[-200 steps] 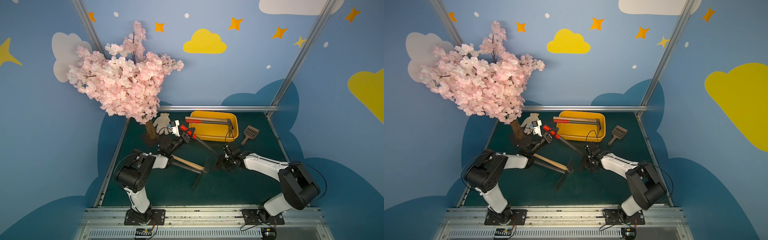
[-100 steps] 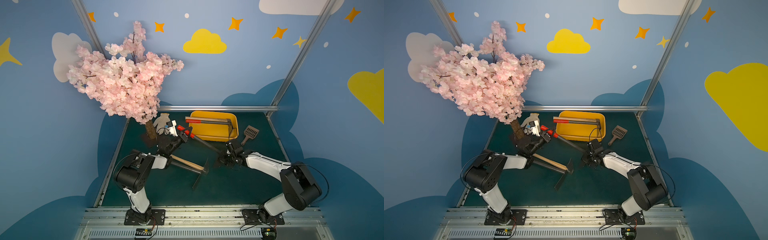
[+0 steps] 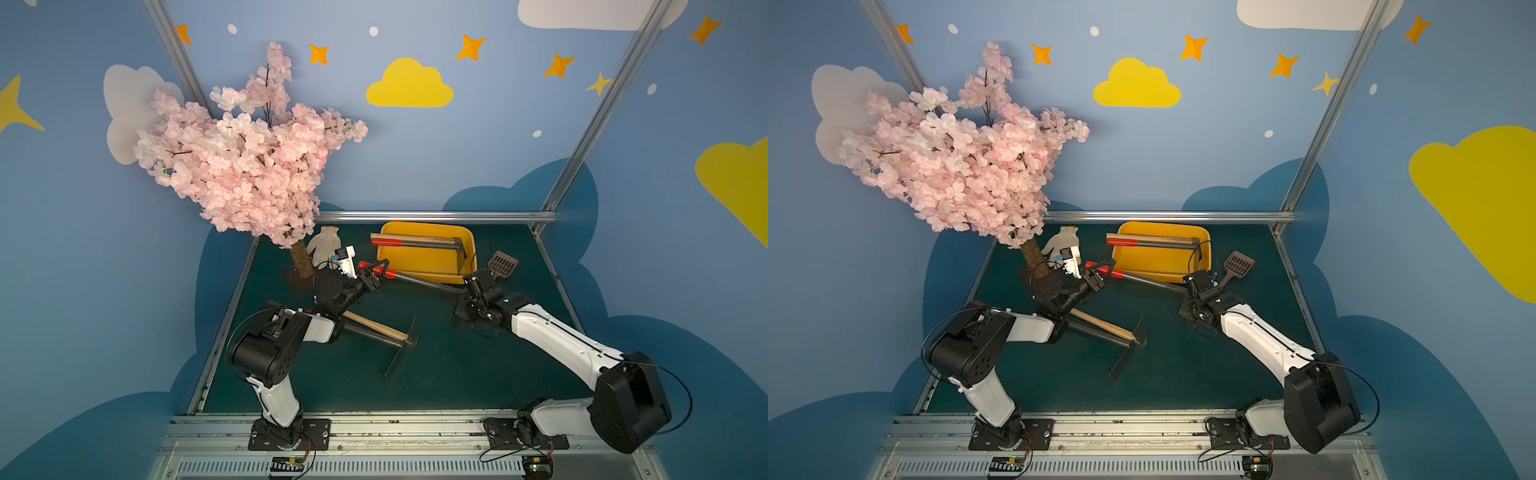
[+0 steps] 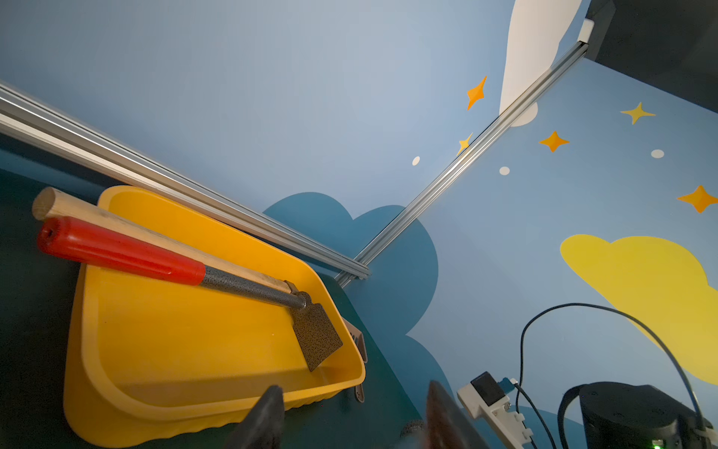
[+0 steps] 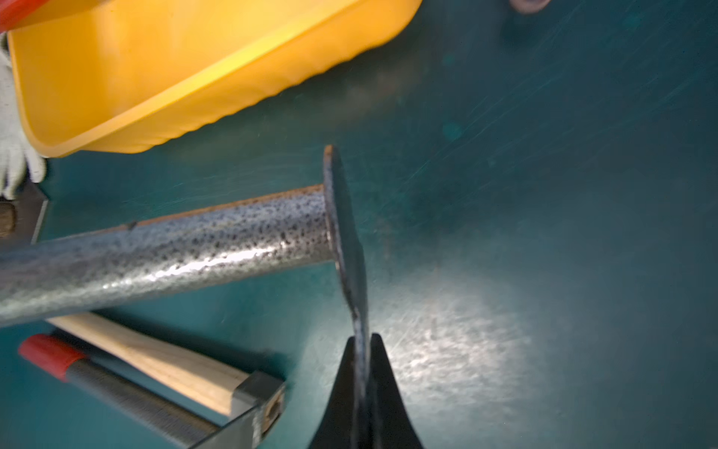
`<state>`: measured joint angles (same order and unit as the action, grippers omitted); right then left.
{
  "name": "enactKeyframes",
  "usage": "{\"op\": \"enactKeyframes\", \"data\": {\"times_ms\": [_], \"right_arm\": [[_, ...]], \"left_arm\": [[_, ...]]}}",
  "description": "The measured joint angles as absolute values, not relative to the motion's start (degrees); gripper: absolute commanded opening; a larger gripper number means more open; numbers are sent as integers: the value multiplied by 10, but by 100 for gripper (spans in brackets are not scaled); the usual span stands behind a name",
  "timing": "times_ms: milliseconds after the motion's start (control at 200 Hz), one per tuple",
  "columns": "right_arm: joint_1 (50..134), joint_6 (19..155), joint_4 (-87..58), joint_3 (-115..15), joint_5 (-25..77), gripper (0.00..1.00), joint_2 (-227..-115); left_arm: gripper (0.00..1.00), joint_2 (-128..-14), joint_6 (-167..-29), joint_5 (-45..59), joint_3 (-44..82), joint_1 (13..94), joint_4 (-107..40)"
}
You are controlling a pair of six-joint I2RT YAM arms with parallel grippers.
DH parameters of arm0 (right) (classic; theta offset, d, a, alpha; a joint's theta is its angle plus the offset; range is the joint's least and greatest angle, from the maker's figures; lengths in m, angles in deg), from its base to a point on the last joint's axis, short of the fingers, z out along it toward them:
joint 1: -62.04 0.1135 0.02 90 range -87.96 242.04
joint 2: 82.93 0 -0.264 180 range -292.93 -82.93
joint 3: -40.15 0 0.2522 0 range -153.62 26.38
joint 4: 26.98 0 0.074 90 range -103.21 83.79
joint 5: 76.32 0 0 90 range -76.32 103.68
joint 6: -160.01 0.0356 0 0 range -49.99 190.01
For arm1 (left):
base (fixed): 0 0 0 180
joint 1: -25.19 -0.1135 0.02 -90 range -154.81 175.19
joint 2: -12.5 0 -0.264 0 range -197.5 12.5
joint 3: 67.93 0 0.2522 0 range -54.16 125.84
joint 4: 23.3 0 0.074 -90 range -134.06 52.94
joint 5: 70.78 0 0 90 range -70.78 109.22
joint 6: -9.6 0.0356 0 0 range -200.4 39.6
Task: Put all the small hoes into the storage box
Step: Pick up the hoe from the center of the board, then place the hoe in the storage box.
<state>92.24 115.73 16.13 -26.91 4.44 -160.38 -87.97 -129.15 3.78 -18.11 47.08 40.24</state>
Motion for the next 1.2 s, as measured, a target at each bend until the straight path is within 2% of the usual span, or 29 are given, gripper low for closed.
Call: {"op": "enactKeyframes", "data": {"times_ms": [205,581,951,1196], "right_arm": [[893,1068,197,-362,32,0,-1641],[846,956,233,-549,62,0,-1785],[796,850,373,-861,146,0,-2009],[765,812,426,-923,200,0,-2058]], "left_arm": [[65,-847,-1267,35,-208,465,380],[66,-787,-1245,22,-262,426,334],[65,-601,-1140,34,-270,416,130],[65,-530,-1083,75,-270,410,4]]}}
